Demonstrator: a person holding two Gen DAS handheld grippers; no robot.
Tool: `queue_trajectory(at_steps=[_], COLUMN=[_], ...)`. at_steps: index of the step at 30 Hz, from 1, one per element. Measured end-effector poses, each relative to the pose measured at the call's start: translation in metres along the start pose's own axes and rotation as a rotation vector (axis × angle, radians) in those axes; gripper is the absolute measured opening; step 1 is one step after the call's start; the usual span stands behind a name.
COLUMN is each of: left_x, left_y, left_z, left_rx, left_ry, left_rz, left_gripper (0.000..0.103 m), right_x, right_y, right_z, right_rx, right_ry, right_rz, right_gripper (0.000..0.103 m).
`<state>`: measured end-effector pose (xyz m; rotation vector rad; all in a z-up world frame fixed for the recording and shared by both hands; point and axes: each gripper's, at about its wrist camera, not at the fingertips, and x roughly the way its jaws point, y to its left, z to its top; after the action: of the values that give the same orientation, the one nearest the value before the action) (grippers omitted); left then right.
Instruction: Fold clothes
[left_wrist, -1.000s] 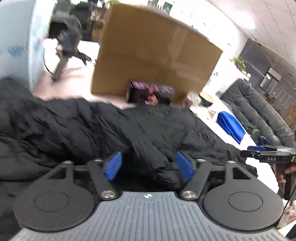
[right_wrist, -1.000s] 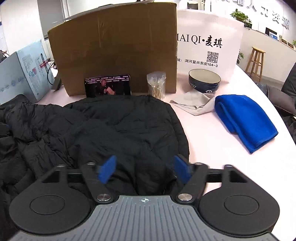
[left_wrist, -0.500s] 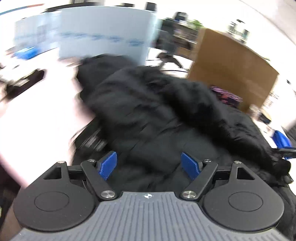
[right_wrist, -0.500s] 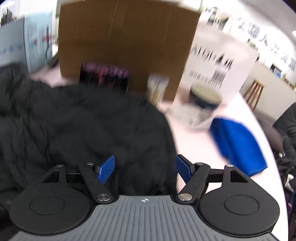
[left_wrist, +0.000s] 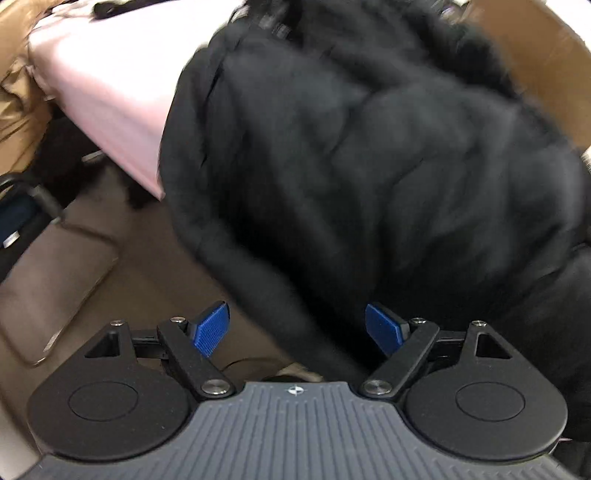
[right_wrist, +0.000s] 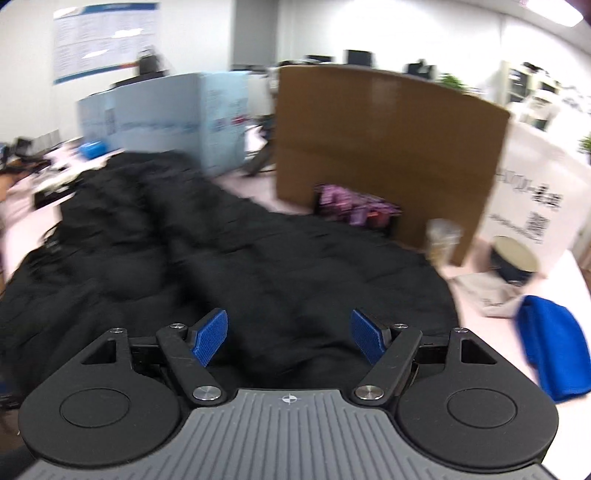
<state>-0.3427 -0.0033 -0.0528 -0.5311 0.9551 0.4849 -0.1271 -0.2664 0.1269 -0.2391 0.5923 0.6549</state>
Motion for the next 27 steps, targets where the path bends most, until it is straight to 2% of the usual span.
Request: queue_trajectory(at_steps=[2,3,4,5,7,8,10,13,14,15,18,19,20,21,23,25,27], left_x=[0.012,0.023,0.028,0.033,0.033,0.020,0.001,-0.053,-0.072,-0.094,-0.139,-0.145,-0.157,-0.161,-0.168,-0.171,-0.178], left_y=[0.005,0.006,0.005,0.001,-0.008,-0.008,-0.009,-0.005,-0.002,0.000,-0.004,-0.006,-0.007,-0.009,-0.015,-0.016,-0.018], left_z=[-0.002,-0.005,-0.007,-0.009,-0.008,-0.003,0.001,0.012,0.019,0.027,0.052,0.056,0.067,0.068,0.074,0.076,0.077], left_rx=[-0.071,-0.116,-0.127,-0.116,-0.079,-0.091,-0.062,-0.032,-0.046,-0.053,0.002,0.011,0.018,0.029,0.083,0.070,0.055], left_ry=[0.035,0.069,0.073,0.064,0.036,0.014,0.000,-0.021,-0.030,-0.052,-0.120,-0.132,-0.152,-0.153,-0.151,-0.129,-0.117], left_rz=[-0.061,-0.120,-0.146,-0.173,-0.098,-0.148,-0.186,-0.272,-0.329,-0.418,-0.584,-0.605,-0.680,-0.708,-0.701,-0.666,-0.677], left_gripper=[0.079,0.070,0.054,0.004,0.002,0.002,0.002,0.002,0.002,0.002,0.002,0.002,0.002,0.002,0.002,0.002,0.002], right_x=[0.003,0.006,0.008,0.009,0.017,0.018,0.016,0.016,0.016,0.016,0.014,0.013,0.013,0.012,0.014,0.020,0.036], right_y=[0.010,0.012,0.013,0.017,0.020,0.022,0.026,0.035,0.038,0.041,0.055,0.060,0.064,0.067,0.075,0.083,0.100], right_z=[-0.002,-0.003,-0.004,-0.005,-0.007,-0.009,-0.011,-0.013,-0.013,-0.014,-0.014,-0.014,-0.013,-0.012,-0.011,-0.012,-0.018], right_rx=[-0.017,-0.022,-0.026,-0.030,-0.037,-0.040,-0.044,-0.055,-0.058,-0.062,-0.077,-0.083,-0.087,-0.090,-0.090,-0.083,-0.074], right_ry=[0.010,0.014,0.018,0.027,0.038,0.040,0.042,0.069,0.079,0.088,0.122,0.134,0.146,0.157,0.189,0.229,0.300], right_rz=[0.054,0.074,0.094,0.129,0.185,0.224,0.312,0.478,0.535,0.592,0.781,0.848,0.902,0.951,1.050,1.125,1.174], right_gripper=[0.072,0.072,0.072,0.072,0.072,0.072,0.072,0.072,0.071,0.071,0.070,0.070,0.070,0.070,0.070,0.070,0.070])
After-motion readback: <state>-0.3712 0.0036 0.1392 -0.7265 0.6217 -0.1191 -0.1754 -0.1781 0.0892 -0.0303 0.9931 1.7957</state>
